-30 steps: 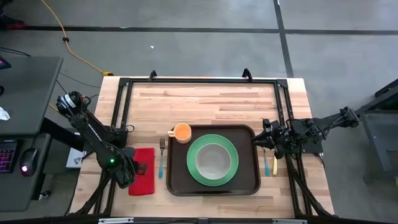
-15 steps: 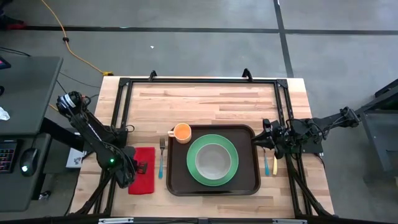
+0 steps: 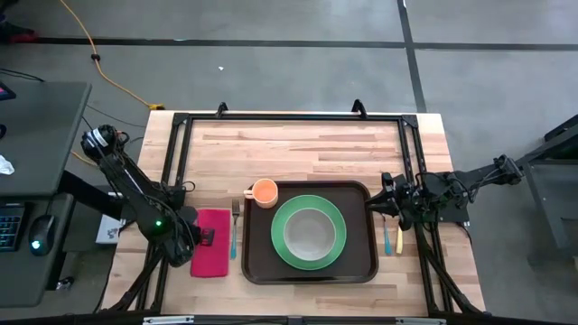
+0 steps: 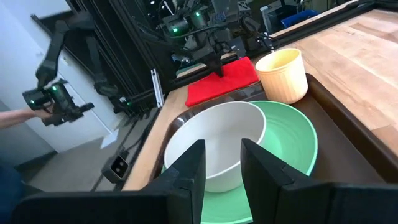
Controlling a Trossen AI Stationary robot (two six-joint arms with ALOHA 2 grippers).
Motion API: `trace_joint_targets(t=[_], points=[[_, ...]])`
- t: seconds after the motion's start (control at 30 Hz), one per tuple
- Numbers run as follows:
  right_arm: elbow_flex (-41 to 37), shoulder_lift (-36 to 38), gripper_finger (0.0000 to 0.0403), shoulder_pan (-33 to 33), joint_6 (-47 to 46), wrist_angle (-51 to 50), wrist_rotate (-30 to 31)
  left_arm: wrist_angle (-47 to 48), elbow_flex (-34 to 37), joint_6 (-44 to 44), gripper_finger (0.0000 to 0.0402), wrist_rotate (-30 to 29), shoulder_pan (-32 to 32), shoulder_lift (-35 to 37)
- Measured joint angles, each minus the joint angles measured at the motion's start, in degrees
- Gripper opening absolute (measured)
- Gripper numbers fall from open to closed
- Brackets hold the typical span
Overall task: Set up tray
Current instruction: Put the red table napkin beside the plate on the brown serving tray
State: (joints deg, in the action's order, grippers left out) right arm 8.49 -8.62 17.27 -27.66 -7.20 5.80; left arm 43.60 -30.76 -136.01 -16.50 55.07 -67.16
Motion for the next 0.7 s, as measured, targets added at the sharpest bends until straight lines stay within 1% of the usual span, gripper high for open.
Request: trace_joint_targets(t=[0.23,0.4,0.5,0.7], points=[[0.0,0.0,0.0078,0.0,-2.3,1.6,0.0,1.0,-0.1,0.6,0.0012,-0.1,0.0,4.5],[0.0,0.0,0.0078,0.0,-2.3,2.7,0.0,4.6,-0.8,0.7,0.0012,0.2,0.0,7.9],[0.0,0.0,0.0078,0.0,-2.3,2.9,0.0,10.7,-4.6,1.0,0.0012,0.1,0.0,9.4],[0.0,0.0,0.0078,0.0,-2.4,5.1,0.0,23.9,-15.3,2.3,0.0012,-2.8,0.1,10.3]])
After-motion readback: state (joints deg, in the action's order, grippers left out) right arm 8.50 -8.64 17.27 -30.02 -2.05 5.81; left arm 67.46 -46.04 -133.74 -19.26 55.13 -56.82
